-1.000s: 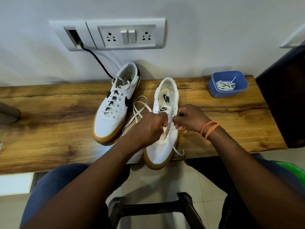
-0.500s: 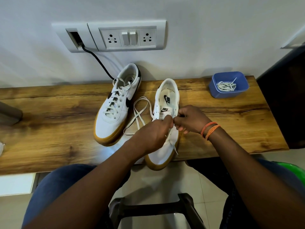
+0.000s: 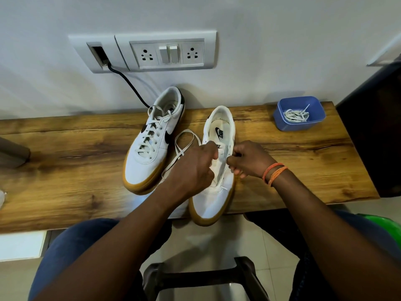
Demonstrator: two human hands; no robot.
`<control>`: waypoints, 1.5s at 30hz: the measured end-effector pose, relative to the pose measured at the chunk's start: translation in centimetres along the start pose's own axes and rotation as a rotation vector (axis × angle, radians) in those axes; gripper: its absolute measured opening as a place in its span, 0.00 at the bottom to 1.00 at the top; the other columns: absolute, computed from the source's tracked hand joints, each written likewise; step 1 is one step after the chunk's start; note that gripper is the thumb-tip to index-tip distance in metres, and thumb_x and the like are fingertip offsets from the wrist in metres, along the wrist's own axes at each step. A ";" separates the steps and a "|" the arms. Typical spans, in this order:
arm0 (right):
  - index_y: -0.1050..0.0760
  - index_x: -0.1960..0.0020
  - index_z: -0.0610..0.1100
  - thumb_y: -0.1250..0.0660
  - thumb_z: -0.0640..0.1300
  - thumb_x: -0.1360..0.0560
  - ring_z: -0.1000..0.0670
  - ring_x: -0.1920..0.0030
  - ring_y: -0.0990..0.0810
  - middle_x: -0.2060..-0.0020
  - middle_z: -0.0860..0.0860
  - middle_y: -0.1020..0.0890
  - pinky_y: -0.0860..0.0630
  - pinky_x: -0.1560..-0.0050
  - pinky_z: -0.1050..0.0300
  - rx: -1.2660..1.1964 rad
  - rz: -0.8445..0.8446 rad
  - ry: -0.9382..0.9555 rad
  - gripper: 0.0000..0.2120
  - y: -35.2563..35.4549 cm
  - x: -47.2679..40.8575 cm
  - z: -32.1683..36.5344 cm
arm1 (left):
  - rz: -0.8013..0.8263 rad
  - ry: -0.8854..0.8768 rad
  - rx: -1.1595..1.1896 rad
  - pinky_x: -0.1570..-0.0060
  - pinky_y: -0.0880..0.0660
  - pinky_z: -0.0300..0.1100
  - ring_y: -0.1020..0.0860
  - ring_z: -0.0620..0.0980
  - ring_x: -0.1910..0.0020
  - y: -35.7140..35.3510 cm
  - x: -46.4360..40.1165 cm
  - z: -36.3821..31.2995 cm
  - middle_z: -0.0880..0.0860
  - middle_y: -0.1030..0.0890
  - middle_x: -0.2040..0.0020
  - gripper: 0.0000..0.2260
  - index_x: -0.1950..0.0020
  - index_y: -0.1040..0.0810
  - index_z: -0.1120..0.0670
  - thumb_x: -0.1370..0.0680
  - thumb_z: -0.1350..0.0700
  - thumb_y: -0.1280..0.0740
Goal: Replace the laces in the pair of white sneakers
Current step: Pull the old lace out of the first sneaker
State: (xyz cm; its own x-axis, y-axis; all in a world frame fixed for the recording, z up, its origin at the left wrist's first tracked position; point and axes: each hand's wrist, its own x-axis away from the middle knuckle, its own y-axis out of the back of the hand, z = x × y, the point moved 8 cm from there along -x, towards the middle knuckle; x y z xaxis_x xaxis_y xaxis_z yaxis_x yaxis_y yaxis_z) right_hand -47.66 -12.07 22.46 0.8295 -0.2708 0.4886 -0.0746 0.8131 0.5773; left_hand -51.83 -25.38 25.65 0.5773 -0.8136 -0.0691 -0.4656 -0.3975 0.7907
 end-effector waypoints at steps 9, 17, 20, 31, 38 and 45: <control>0.22 0.65 0.44 0.18 0.43 0.38 0.58 0.67 0.23 0.67 0.53 0.18 0.30 0.67 0.68 0.282 0.207 0.202 0.13 -1.8 1.5 1.7 | 0.247 0.092 -0.013 0.60 0.24 0.55 0.22 0.59 0.60 -3.1 0.5 0.5 0.56 0.20 0.57 0.09 0.50 0.30 0.53 0.27 0.64 0.38; 0.34 0.51 0.48 0.20 0.38 0.38 0.51 0.63 0.18 0.66 0.51 0.18 0.19 0.56 0.46 0.348 0.192 0.273 0.26 -3.1 1.8 2.1 | 0.193 0.102 0.080 0.61 0.24 0.55 0.21 0.58 0.61 -3.1 0.2 0.5 0.58 0.19 0.59 0.10 0.48 0.38 0.55 0.25 0.65 0.40; 0.37 0.40 0.51 0.20 0.39 0.37 0.51 0.62 0.18 0.65 0.54 0.20 0.20 0.59 0.50 0.378 0.169 0.307 0.35 -3.3 2.2 2.5 | 0.187 0.092 0.074 0.61 0.25 0.55 0.21 0.57 0.62 -3.0 0.1 0.3 0.58 0.20 0.60 0.12 0.48 0.42 0.56 0.25 0.66 0.40; 0.19 0.53 0.47 0.24 0.45 0.31 0.49 0.55 0.19 0.57 0.50 0.16 0.22 0.53 0.54 0.409 0.128 0.324 0.09 -3.6 1.8 2.3 | 0.163 0.086 0.031 0.66 0.29 0.51 0.25 0.53 0.67 -2.3 0.2 -0.2 0.53 0.26 0.65 0.14 0.47 0.42 0.56 0.24 0.68 0.39; 0.21 0.51 0.48 0.22 0.44 0.33 0.50 0.54 0.20 0.55 0.51 0.17 0.25 0.56 0.59 0.434 0.166 0.330 0.13 -3.9 1.6 2.3 | 0.146 0.167 -0.083 0.61 0.25 0.52 0.22 0.56 0.61 -2.0 0.5 -0.1 0.54 0.22 0.57 0.14 0.41 0.39 0.58 0.24 0.64 0.38; 0.26 0.58 0.50 0.22 0.43 0.33 0.53 0.60 0.26 0.62 0.55 0.24 0.31 0.59 0.61 0.446 0.128 0.334 0.13 -3.8 1.4 2.2 | 0.079 0.142 -0.196 0.57 0.28 0.50 0.24 0.58 0.53 -1.1 0.4 -1.0 0.58 0.21 0.54 0.14 0.42 0.34 0.61 0.26 0.68 0.38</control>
State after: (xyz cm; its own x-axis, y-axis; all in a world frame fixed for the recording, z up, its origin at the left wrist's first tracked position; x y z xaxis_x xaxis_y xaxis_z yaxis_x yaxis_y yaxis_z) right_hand -47.43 -16.68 22.44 0.9229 0.0518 0.3815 -0.3524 0.5126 0.7830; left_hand -50.46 -24.86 25.36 0.6390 -0.7658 0.0726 -0.3824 -0.2343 0.8938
